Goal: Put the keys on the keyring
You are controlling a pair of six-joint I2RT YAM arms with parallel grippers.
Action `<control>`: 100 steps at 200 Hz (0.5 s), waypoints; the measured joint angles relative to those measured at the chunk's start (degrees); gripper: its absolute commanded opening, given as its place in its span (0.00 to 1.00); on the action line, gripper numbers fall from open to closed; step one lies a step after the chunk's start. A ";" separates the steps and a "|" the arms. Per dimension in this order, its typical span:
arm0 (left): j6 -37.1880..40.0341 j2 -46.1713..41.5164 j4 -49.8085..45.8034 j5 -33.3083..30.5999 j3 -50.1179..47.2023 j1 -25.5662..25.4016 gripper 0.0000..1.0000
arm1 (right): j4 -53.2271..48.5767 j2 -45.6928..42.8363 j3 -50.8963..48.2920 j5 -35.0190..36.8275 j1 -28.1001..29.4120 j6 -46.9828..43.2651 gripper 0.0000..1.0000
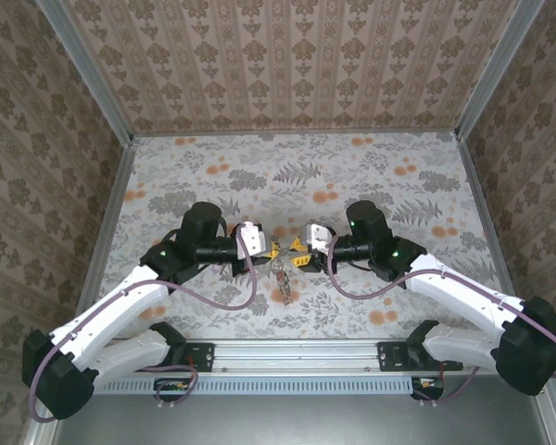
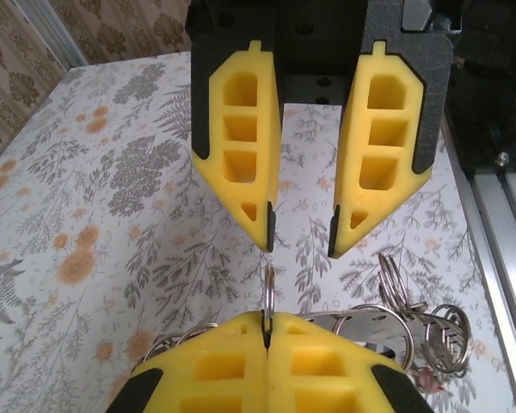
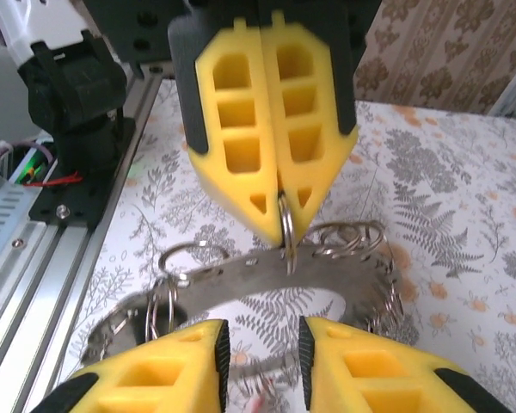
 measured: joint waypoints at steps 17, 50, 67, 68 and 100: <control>1.86 1.29 -2.56 -0.63 1.68 -0.52 0.00 | -1.90 0.26 0.74 1.31 0.70 -1.62 0.36; 4.70 4.09 -6.58 -2.45 3.63 -2.49 0.00 | -2.91 1.70 2.32 3.32 2.32 -3.13 0.34; 5.40 4.42 -7.89 -3.23 3.96 -3.06 0.00 | -2.95 2.01 2.38 4.04 2.62 -3.63 0.31; 5.49 4.42 -7.96 -3.28 3.98 -3.08 0.00 | -2.95 2.01 2.38 4.07 2.62 -3.63 0.31; 5.73 4.42 -8.46 -3.45 4.15 -3.28 0.00 | -3.52 2.45 2.67 4.74 3.19 -4.63 0.23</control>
